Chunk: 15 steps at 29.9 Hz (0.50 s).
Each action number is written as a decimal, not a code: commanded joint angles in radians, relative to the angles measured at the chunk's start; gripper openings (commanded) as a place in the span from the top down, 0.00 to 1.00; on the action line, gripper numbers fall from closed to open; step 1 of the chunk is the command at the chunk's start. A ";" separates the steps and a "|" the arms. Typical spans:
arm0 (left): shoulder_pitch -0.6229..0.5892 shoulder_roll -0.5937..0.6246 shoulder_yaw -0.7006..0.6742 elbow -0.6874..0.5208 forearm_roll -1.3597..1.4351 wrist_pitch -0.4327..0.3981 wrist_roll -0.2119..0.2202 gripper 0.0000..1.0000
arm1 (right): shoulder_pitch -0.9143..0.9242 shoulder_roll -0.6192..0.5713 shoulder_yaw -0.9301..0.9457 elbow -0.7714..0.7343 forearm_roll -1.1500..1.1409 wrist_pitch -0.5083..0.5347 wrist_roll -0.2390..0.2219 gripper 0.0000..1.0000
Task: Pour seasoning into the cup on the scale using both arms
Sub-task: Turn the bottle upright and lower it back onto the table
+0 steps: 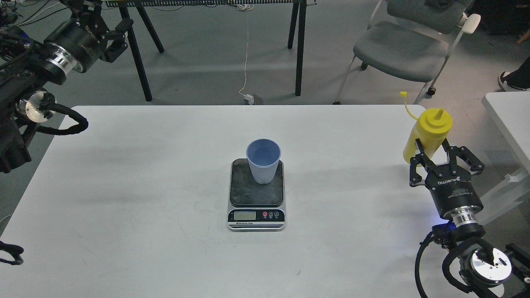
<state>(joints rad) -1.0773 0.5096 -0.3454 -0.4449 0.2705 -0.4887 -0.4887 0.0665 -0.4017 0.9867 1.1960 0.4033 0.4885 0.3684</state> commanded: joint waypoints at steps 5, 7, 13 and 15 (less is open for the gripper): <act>-0.006 -0.003 0.002 0.000 0.004 0.000 0.000 0.05 | 0.002 0.112 0.006 -0.098 -0.001 0.000 0.001 0.51; -0.006 -0.002 0.002 0.000 0.006 0.000 0.000 0.05 | 0.001 0.115 0.006 -0.107 -0.001 0.000 0.003 0.50; -0.004 0.000 0.002 0.000 0.006 0.000 0.000 0.05 | -0.005 0.115 0.000 -0.107 -0.001 0.000 0.004 0.46; -0.004 0.000 0.002 0.000 0.004 0.000 0.000 0.05 | -0.005 0.115 -0.005 -0.108 -0.003 0.000 0.004 0.39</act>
<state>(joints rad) -1.0828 0.5089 -0.3436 -0.4448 0.2761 -0.4887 -0.4887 0.0617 -0.2870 0.9874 1.0885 0.4019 0.4885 0.3737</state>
